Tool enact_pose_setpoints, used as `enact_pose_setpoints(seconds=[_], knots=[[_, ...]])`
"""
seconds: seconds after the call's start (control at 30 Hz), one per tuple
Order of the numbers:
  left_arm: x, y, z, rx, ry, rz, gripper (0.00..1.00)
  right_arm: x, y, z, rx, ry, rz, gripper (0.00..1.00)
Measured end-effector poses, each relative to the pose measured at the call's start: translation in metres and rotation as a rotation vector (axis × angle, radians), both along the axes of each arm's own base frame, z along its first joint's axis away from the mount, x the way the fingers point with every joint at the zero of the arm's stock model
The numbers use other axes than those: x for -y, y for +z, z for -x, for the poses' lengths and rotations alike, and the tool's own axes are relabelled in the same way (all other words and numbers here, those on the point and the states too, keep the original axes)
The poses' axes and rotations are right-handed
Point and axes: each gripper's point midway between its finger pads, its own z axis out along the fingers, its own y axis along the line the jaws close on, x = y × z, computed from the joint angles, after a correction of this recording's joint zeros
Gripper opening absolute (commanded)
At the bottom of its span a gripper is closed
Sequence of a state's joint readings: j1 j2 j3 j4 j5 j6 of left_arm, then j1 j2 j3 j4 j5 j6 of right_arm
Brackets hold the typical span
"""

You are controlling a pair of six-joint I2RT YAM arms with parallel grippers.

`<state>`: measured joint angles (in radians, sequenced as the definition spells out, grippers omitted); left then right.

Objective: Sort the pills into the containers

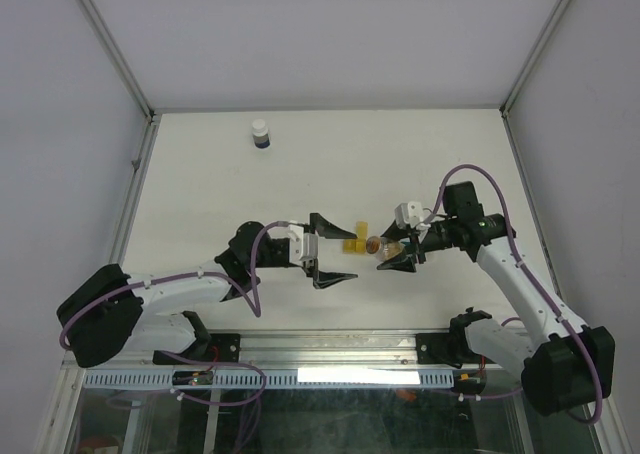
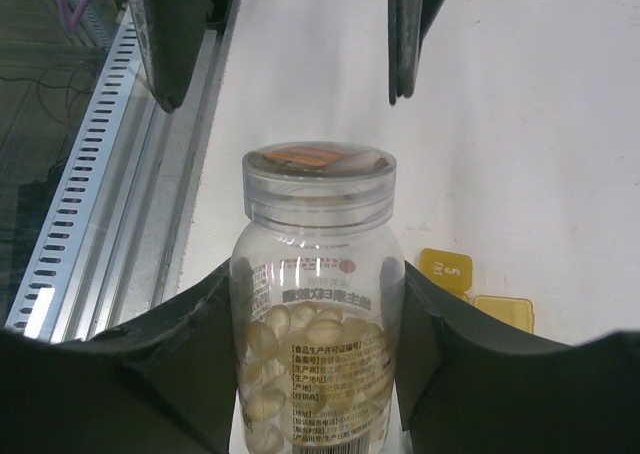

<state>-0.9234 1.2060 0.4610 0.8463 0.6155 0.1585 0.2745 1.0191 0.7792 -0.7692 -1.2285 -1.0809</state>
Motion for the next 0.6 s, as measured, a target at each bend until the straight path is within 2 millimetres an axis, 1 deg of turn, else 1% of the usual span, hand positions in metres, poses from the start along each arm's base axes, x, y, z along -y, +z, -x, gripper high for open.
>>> enact_pose_setpoints(seconds=[0.13, 0.2, 0.3, 0.47, 0.6], knots=[[0.014, -0.005, -0.006, 0.003, -0.024, -0.025, 0.75, 0.001, -0.005, -0.001, 0.014, 0.004, 0.013, 0.00], [0.019, -0.005, -0.010, 0.003, -0.026, -0.023, 0.71, 0.002, -0.007, -0.002, 0.020, 0.007, 0.018, 0.00], [0.022, -0.007, -0.013, -0.003, -0.021, -0.017, 0.64, 0.002, -0.010, -0.003, 0.027, 0.008, 0.025, 0.00], [0.029, -0.009, -0.019, -0.026, -0.017, -0.014, 0.62, 0.003, -0.013, -0.004, 0.034, 0.005, 0.039, 0.00], [0.034, -0.007, -0.022, -0.042, -0.019, -0.006, 0.57, 0.003, -0.016, -0.005, 0.029, 0.004, 0.046, 0.00]])
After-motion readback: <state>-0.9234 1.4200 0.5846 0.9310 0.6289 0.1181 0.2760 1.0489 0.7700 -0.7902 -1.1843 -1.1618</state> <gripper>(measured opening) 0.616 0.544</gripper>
